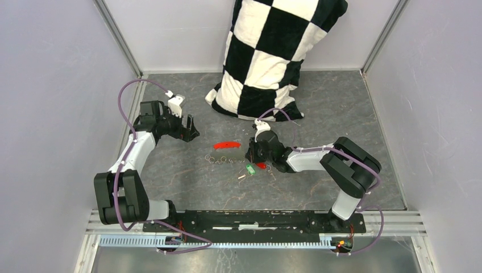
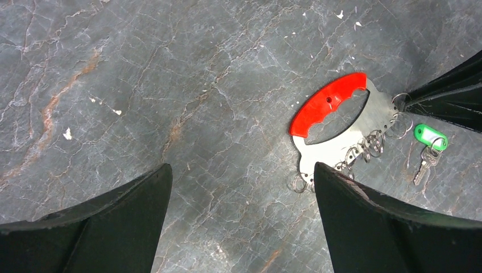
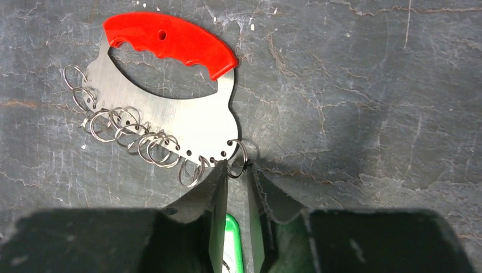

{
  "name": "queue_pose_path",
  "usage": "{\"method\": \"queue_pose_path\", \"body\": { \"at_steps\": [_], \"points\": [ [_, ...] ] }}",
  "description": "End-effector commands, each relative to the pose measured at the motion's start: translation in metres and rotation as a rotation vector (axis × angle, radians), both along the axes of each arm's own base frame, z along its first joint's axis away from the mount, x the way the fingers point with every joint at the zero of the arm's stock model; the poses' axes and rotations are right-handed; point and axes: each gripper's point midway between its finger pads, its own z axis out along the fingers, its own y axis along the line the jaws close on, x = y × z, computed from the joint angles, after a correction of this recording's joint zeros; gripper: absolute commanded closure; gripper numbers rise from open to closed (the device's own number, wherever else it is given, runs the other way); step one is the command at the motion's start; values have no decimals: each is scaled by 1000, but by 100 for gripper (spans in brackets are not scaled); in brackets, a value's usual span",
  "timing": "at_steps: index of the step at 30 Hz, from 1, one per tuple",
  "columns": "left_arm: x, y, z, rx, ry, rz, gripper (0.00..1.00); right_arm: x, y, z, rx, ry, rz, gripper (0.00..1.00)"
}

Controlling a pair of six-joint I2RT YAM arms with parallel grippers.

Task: Put the keys on the keyring

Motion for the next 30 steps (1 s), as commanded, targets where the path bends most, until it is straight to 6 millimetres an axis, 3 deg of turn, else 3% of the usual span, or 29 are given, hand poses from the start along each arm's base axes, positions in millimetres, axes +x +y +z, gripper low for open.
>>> {"method": "queue_pose_path", "body": {
  "at_steps": [1, 5, 8, 11, 16, 21, 26, 30],
  "points": [
    [7, 0, 22, 18, -89, -38, 1, 12, 18, 19, 67, -36, -3, 79],
    [6, 0, 24, 19, -96, -38, 2, 15, 22, 23, 75, -49, 0, 89],
    [5, -2, 28, 13, -108, -46, 2, 20, 32, 38, 100, -89, 39, 100],
    [2, -9, 40, -10, -122, -88, 1, 28, 42, 68, 107, -188, 109, 100],
    [-13, -29, 78, -56, -183, -262, 0, 31, 46, 133, 78, -393, 244, 100],
    [-52, -49, 109, -96, -240, -481, 0, 7, 51, 196, 35, -636, 416, 100],
    [-100, -60, 124, -71, -311, -693, 1, -22, 59, 239, -6, -828, 544, 100],
    [-141, -70, 135, -57, -373, -858, 16, -47, 70, 263, -27, -946, 627, 100]
  ]
}}
